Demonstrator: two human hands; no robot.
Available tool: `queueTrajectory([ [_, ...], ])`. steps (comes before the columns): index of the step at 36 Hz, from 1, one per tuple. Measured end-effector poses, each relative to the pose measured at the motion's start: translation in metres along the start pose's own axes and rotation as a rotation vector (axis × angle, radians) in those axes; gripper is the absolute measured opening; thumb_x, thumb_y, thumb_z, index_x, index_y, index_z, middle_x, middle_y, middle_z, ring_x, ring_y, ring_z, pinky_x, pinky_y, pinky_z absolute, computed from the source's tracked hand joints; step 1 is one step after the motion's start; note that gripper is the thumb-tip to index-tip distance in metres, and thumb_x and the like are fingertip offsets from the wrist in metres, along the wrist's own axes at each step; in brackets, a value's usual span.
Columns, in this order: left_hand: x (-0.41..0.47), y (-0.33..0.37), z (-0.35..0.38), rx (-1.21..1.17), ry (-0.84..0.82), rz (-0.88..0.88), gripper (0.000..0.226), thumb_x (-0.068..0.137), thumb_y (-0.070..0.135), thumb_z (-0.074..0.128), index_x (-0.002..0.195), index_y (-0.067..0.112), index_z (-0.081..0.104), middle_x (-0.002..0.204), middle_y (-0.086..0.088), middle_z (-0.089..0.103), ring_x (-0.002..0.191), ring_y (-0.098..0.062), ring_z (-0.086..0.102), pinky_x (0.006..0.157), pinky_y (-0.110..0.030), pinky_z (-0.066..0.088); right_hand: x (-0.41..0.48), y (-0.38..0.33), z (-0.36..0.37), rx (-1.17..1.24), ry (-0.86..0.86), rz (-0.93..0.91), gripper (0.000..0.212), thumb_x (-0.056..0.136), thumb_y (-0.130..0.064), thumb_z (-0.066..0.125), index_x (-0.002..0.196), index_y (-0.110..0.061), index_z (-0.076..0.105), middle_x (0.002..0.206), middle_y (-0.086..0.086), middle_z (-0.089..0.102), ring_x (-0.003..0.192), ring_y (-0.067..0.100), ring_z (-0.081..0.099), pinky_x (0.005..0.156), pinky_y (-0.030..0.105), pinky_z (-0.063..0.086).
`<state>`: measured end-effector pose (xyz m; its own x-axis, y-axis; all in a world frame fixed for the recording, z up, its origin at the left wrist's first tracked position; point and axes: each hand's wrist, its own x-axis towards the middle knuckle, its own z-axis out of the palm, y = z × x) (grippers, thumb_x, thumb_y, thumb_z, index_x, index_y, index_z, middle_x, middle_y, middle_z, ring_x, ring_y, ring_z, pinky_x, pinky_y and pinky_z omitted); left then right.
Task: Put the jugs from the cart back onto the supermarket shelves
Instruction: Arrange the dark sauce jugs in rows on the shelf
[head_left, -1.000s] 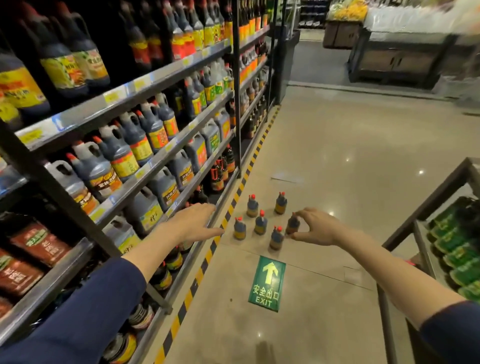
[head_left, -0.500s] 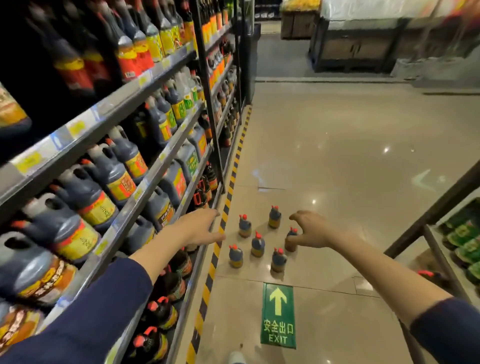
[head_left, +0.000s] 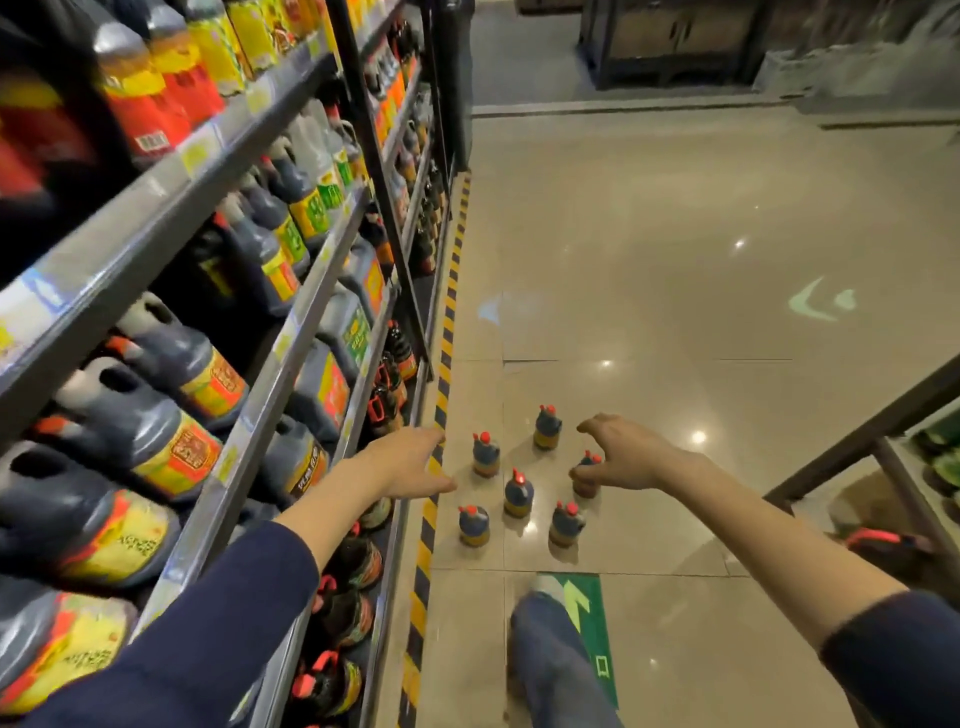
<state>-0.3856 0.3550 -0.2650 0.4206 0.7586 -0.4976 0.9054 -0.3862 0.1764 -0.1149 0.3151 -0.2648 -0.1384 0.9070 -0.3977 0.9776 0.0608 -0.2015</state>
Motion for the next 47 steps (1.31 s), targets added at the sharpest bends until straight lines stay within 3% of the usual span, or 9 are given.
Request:
queueTrajectory([
  [9,0.097,-0.041,-0.018,-0.029,-0.024,-0.011,0.079,0.087,0.055,0.057,0.148,0.012,0.029,0.148,-0.005,0.039,0.132,-0.022,0.042,0.104,-0.034,0.041,0.104,0.020,-0.022,0.118,-0.014,0.037,0.062,0.085,-0.044,0.062,0.134,-0.009,0.045,0.134,0.010,0.052,0.120,0.025,0.050,0.100,0.034,0.044],
  [16,0.177,-0.063,-0.029,-0.082,-0.135,-0.069,0.075,0.087,0.053,0.057,0.142,0.009,0.033,0.141,-0.010,0.045,0.122,-0.025,0.049,0.097,-0.037,0.046,0.181,0.044,-0.034,0.157,-0.104,0.052,0.063,0.086,-0.043,0.061,0.136,-0.009,0.043,0.136,0.010,0.050,0.123,0.024,0.049,0.102,0.031,0.042],
  [25,0.245,-0.089,0.003,-0.113,-0.178,-0.056,0.081,0.085,0.055,0.058,0.148,0.012,0.029,0.150,-0.006,0.038,0.135,-0.022,0.039,0.105,-0.035,0.040,0.252,0.060,-0.005,0.184,-0.172,0.089,0.072,0.086,-0.045,0.060,0.142,-0.008,0.034,0.141,0.012,0.046,0.127,0.027,0.046,0.104,0.034,0.040],
  [29,0.271,-0.102,0.036,-0.118,-0.210,-0.060,0.082,0.084,0.055,0.060,0.147,0.014,0.029,0.149,-0.005,0.039,0.134,-0.023,0.040,0.106,-0.038,0.040,0.274,0.063,0.025,0.211,-0.172,0.101,0.064,0.086,-0.044,0.061,0.135,-0.006,0.043,0.136,0.013,0.050,0.121,0.027,0.049,0.099,0.034,0.042],
  [36,0.315,-0.127,0.125,-0.188,-0.235,-0.059,0.079,0.080,0.058,0.061,0.142,0.015,0.037,0.144,-0.005,0.046,0.129,-0.023,0.045,0.102,-0.037,0.043,0.306,0.068,0.116,0.295,-0.141,0.107,0.070,0.085,-0.043,0.062,0.140,-0.007,0.038,0.141,0.012,0.046,0.126,0.025,0.046,0.098,0.030,0.039],
  [47,0.381,-0.167,0.292,-0.167,-0.332,-0.062,0.086,0.082,0.054,0.062,0.148,0.014,0.026,0.153,-0.004,0.034,0.136,-0.023,0.038,0.106,-0.035,0.038,0.361,0.082,0.280,0.350,-0.129,0.125,0.076,0.083,-0.047,0.062,0.143,-0.009,0.035,0.145,0.011,0.043,0.131,0.025,0.042,0.106,0.034,0.036],
])
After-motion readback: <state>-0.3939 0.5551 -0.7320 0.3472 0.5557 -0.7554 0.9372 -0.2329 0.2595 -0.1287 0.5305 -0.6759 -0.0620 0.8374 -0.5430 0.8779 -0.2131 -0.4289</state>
